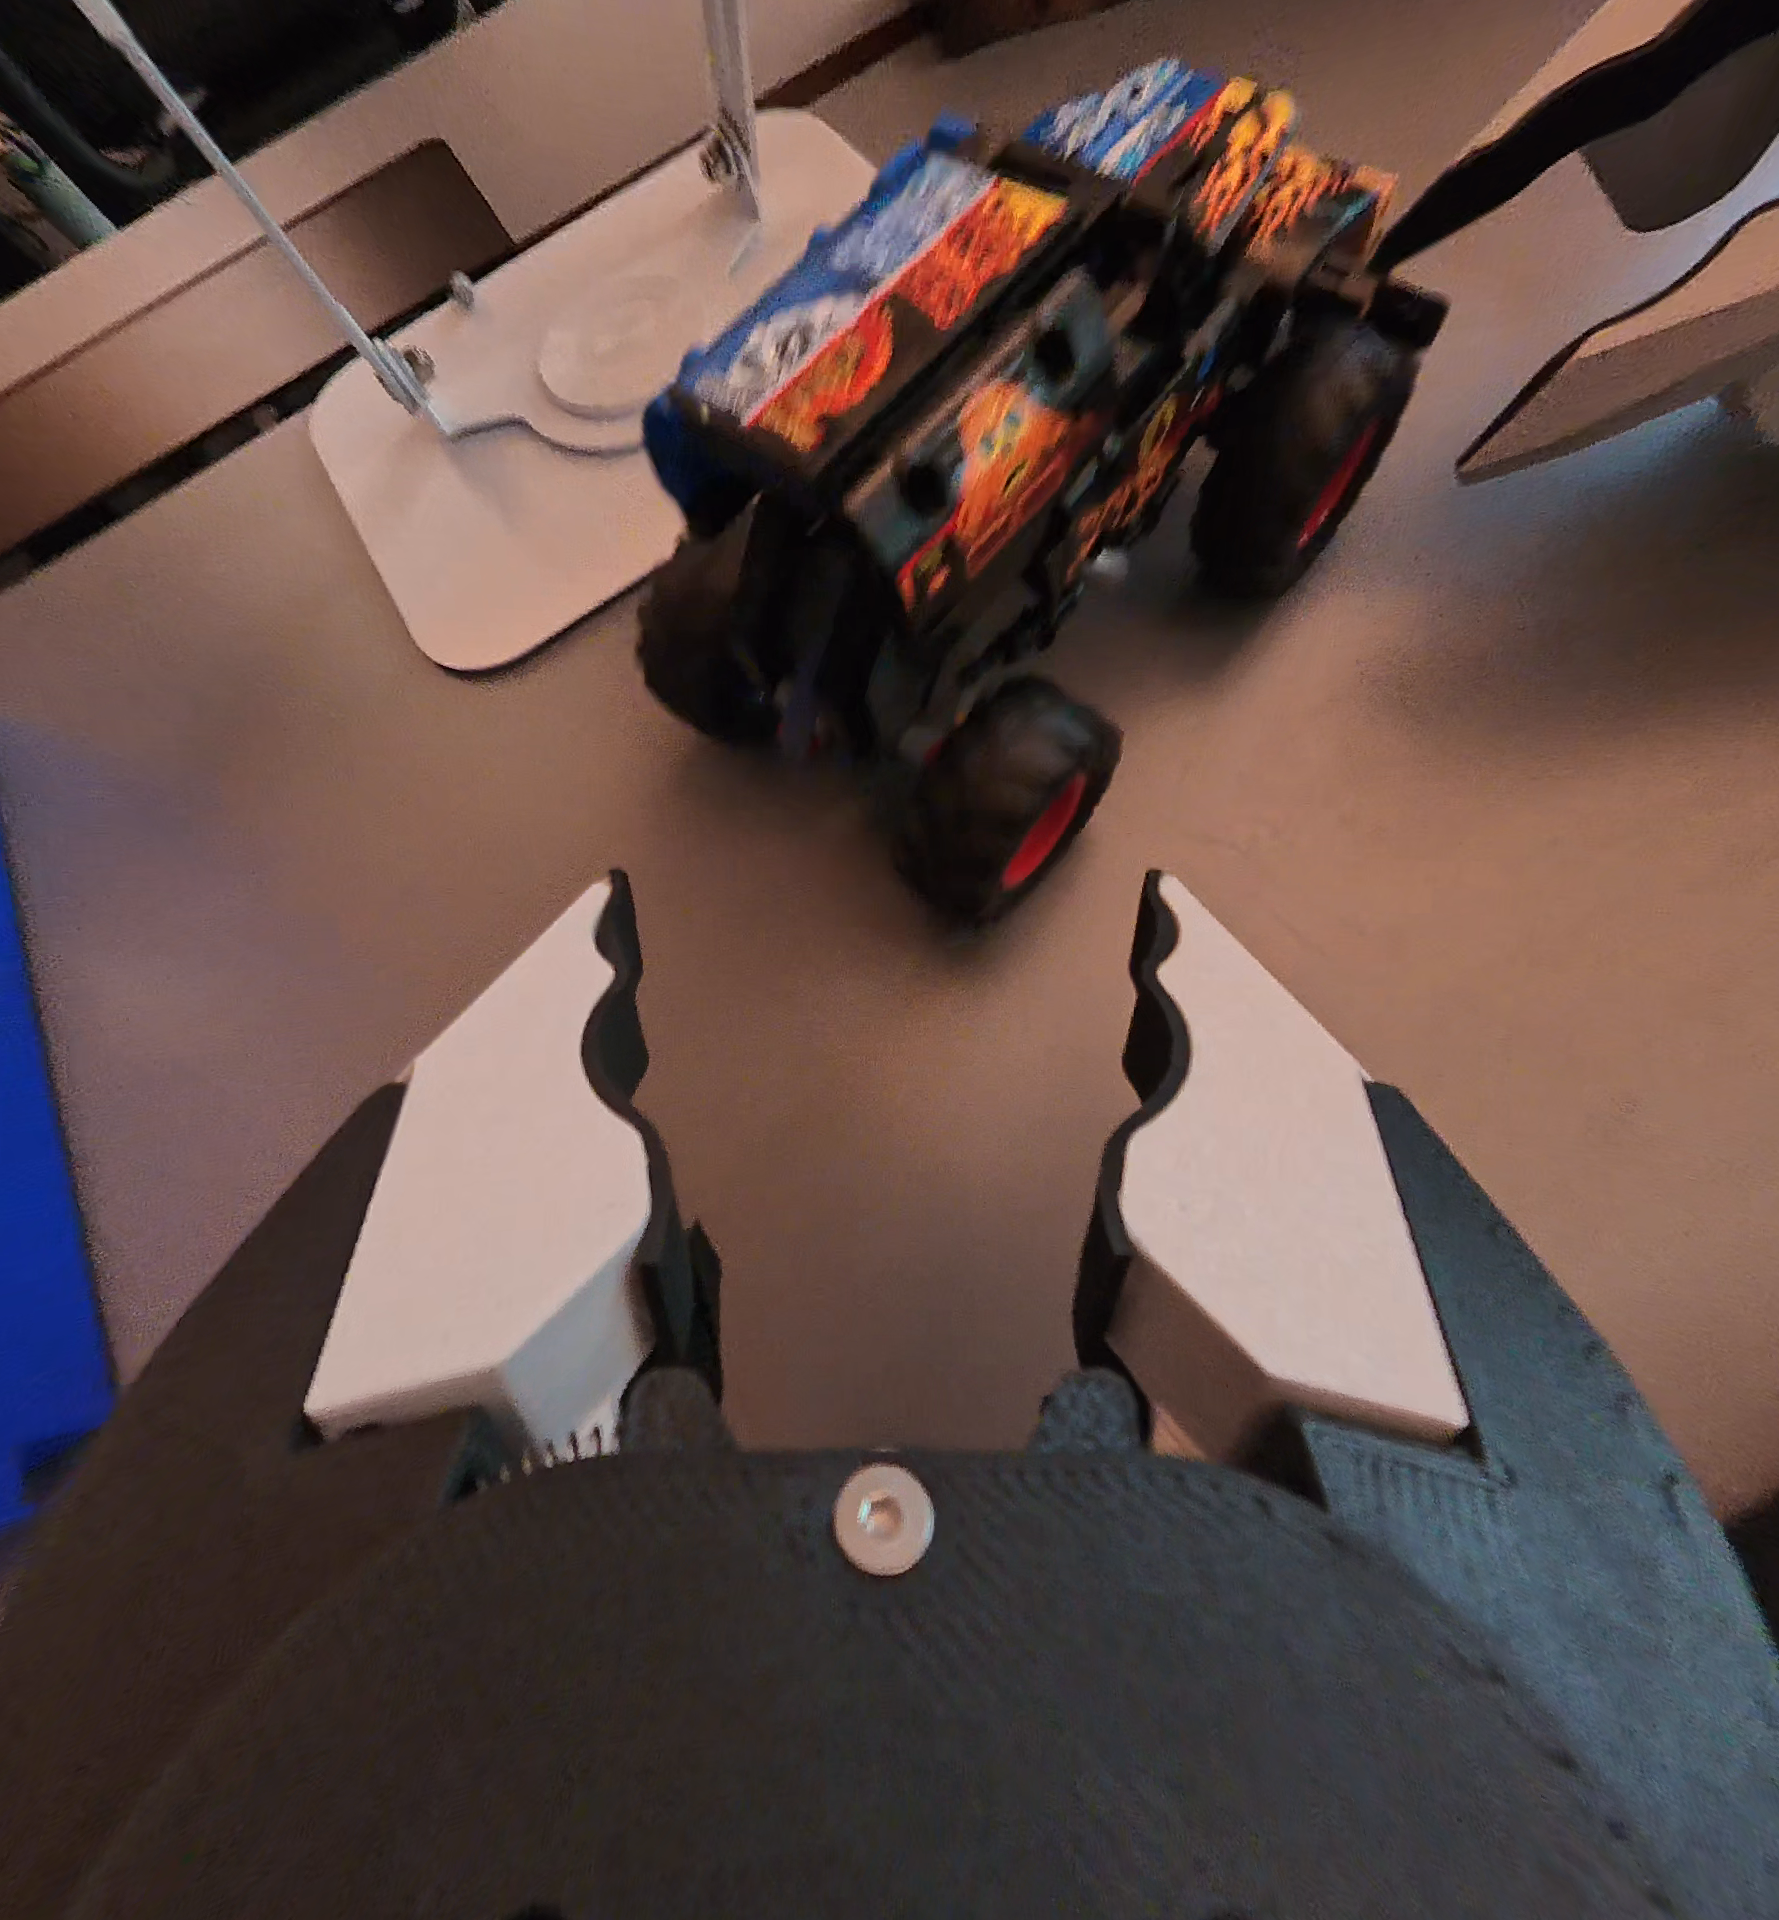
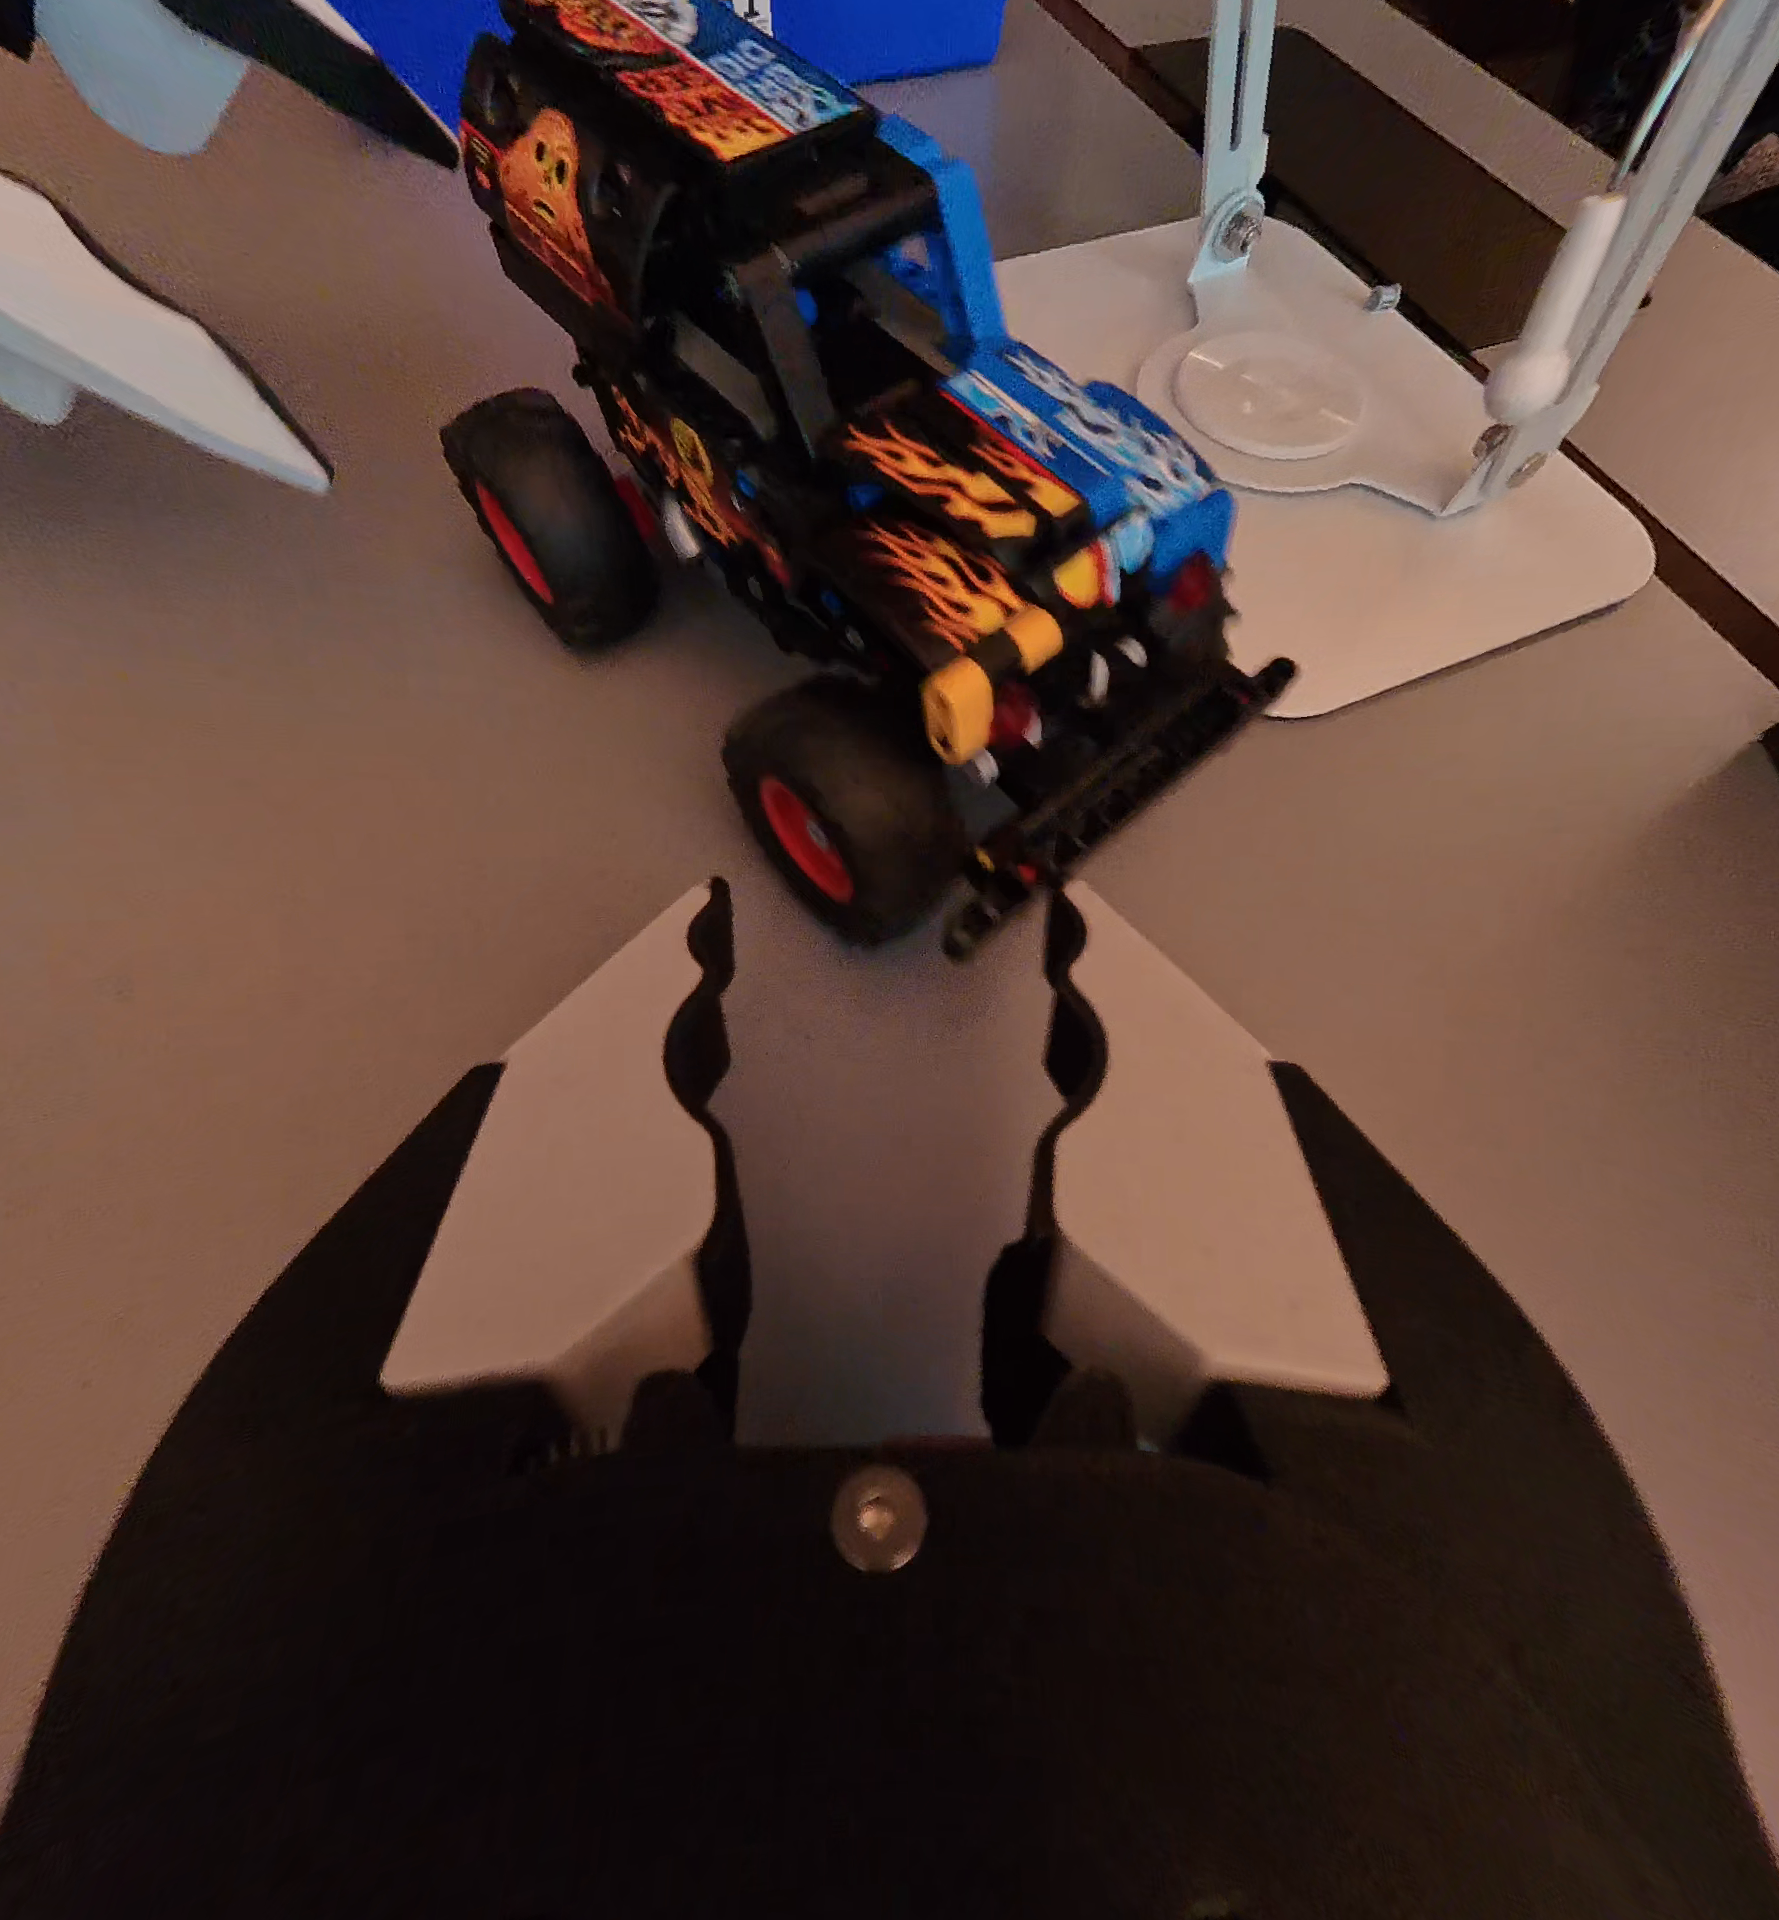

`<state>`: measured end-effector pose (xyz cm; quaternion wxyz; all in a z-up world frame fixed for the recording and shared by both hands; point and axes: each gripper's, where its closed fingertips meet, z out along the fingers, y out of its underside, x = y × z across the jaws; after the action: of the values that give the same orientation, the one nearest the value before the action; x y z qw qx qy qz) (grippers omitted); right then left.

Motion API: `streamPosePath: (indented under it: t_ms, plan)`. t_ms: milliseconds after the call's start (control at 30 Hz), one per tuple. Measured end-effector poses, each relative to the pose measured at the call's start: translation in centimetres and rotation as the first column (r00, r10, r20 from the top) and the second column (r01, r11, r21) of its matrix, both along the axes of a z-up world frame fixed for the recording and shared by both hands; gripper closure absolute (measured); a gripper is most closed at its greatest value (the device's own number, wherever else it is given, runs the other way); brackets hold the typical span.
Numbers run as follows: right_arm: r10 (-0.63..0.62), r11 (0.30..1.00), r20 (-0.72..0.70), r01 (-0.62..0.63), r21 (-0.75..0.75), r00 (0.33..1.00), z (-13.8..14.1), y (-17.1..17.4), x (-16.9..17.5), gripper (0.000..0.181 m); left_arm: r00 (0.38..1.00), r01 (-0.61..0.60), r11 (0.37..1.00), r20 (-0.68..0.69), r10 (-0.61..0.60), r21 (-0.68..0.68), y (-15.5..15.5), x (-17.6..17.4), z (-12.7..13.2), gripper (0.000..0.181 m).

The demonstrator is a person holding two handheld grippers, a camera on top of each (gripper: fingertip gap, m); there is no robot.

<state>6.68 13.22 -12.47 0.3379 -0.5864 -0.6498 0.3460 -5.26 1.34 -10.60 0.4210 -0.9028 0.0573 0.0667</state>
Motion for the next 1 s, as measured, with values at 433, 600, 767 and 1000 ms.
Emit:
streamPosePath:
  t_ms: [433, 600, 767, 1000]
  plan:
    - [0.005, 0.999, -0.036, -0.007, -0.050, 0.999, 0.1, 0.2, 0.0, 0.122, 0.991, 0.128, 0.985, 0.017, -0.131, 0.113, 4.0, 0.4, 2.9, 0.093]
    - [0.008, 0.997, -0.036, -0.011, -0.072, 0.999, 0.0, 0.3, 0.3, 0.124, 0.965, 0.223, 0.974, 0.130, -0.228, 0.050, 5.4, -0.9, 1.0, 0.113]
    - [0.004, 0.996, -0.037, -0.007, -0.089, 0.999, -0.2, 0.6, 0.4, 0.124, 0.883, 0.348, 0.932, 0.299, -0.362, 0.104, 6.1, 0.2, 0.2, 0.119]
    - [0.016, 0.994, -0.035, -0.020, -0.108, 0.999, -0.2, 0.4, 0.4, 0.124, 0.844, 0.424, 0.900, 0.318, -0.432, 0.098, 5.6, 0.2, -0.7, 0.124]
